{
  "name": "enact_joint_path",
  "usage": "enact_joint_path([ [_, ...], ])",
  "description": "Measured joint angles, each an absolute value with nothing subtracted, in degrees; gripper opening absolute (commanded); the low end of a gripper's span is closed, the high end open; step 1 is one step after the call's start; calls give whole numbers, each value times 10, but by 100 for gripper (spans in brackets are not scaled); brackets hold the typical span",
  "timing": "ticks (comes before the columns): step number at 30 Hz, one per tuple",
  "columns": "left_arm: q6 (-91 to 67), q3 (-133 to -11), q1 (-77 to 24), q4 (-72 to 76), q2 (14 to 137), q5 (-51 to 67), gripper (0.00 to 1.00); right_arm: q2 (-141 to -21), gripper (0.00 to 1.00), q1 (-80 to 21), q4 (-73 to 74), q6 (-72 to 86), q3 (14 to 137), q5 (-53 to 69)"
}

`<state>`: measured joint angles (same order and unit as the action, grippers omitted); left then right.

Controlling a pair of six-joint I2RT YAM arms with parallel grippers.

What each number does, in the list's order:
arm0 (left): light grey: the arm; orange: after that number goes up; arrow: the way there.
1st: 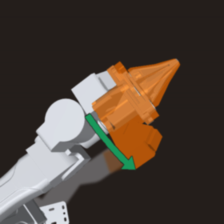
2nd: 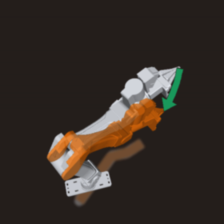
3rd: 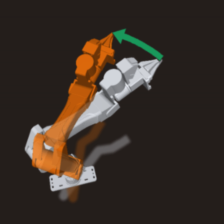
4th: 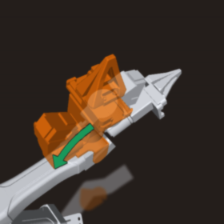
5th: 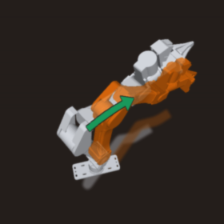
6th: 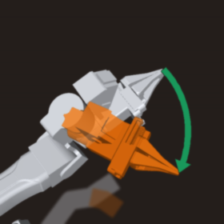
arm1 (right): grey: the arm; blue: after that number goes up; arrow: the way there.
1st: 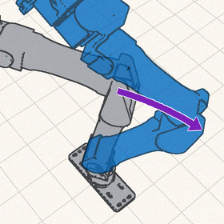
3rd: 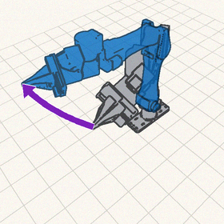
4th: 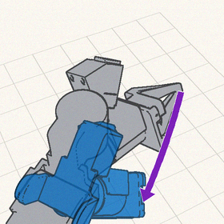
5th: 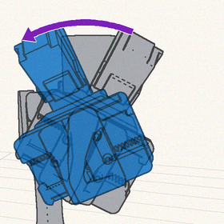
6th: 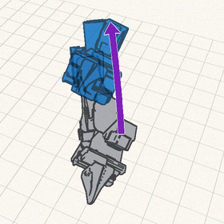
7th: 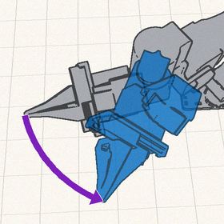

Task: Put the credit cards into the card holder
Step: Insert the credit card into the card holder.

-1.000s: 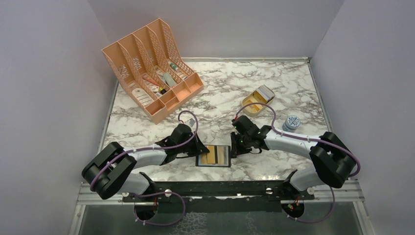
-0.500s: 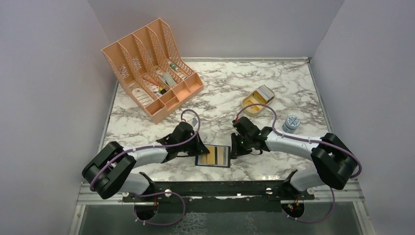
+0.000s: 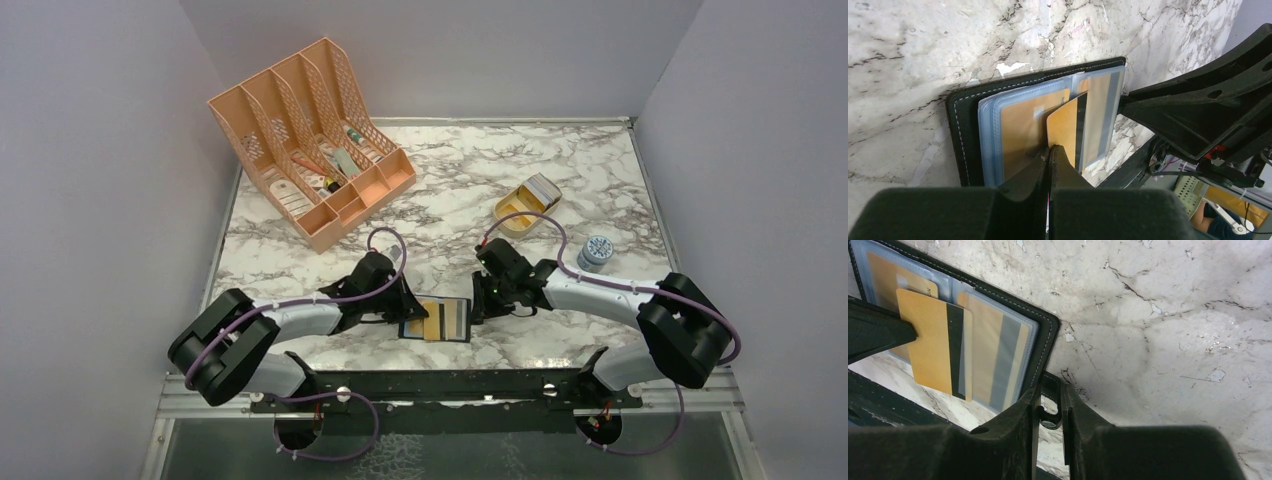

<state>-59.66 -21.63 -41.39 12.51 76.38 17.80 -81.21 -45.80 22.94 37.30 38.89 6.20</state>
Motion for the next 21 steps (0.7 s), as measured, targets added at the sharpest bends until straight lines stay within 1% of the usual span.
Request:
enact_joint_path([
  [11,-599,-232,-425,164,810,186,0,-812,18,-458,222,375,383,63],
  [21,-609,-233,-433,170,813,169,0,-812,17,-458,222,377,383,63],
])
